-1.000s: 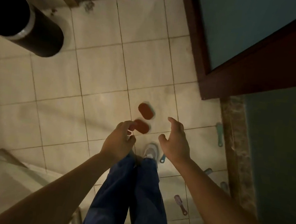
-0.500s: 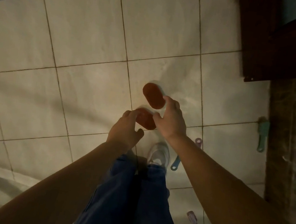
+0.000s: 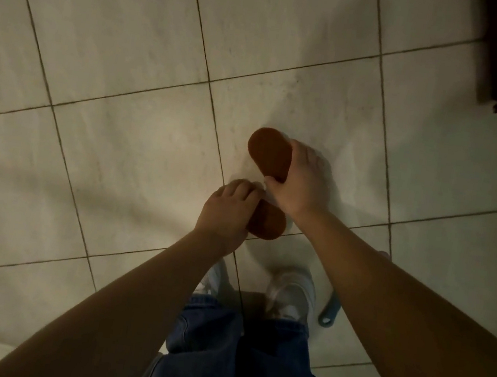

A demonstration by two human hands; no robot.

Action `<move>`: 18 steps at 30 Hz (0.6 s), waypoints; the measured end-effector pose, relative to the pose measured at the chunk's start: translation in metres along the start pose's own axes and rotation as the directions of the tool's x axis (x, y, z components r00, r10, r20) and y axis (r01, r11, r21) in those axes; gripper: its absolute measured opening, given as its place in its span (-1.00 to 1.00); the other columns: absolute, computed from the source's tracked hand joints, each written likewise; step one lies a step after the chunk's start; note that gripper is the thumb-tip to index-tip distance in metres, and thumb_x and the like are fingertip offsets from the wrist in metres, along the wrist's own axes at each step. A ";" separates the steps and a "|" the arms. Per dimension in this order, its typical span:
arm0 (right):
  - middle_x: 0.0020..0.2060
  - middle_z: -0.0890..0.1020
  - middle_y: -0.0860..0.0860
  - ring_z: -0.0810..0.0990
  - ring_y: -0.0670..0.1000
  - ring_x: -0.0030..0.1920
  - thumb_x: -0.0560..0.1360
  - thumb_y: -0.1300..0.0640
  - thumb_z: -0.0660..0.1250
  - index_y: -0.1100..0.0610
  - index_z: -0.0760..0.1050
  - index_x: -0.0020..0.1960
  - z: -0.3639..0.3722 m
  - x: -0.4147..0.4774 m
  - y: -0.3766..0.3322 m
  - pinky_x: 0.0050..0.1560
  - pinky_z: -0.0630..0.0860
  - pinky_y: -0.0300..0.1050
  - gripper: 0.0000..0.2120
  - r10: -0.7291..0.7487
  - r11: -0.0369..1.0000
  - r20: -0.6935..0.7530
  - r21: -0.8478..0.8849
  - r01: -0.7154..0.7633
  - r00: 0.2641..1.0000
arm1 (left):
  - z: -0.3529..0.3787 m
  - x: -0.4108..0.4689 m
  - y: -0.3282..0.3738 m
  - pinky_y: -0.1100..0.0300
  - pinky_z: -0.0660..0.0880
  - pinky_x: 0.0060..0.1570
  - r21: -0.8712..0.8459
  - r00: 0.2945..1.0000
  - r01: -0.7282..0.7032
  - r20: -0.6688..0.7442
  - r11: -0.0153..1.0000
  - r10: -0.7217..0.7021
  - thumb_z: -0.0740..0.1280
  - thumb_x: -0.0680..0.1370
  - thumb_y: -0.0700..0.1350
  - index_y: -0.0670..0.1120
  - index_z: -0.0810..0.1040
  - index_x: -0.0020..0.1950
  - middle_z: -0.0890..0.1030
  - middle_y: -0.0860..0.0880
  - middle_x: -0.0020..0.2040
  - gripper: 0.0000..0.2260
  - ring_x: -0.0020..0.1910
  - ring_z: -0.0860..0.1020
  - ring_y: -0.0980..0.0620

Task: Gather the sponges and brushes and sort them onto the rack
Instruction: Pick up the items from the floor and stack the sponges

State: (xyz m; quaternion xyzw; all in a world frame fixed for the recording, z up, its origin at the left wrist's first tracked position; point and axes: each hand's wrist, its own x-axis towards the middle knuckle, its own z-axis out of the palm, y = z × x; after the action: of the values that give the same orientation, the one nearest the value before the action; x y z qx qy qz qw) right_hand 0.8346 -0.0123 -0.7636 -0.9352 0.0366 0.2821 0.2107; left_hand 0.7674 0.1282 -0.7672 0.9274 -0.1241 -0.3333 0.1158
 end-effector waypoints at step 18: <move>0.30 0.40 0.14 0.54 0.16 0.16 0.53 0.09 0.33 0.14 0.16 0.47 -0.142 -0.122 -0.060 -0.05 0.43 -0.10 -0.41 0.201 0.921 0.083 0.324 -0.217 0.976 | -0.140 -0.103 0.067 0.08 0.46 -0.18 -0.452 0.895 0.428 0.093 0.783 -0.435 0.25 0.59 0.03 -0.13 0.20 0.36 0.51 -0.14 0.16 -0.56 -0.07 0.53 -0.08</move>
State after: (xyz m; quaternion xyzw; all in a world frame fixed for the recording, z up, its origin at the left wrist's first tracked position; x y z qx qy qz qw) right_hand 0.8157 -0.0228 -0.5683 -0.8702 0.1779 0.3153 0.3342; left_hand 0.7706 0.1156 -0.5810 0.8792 0.1749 -0.3630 0.2545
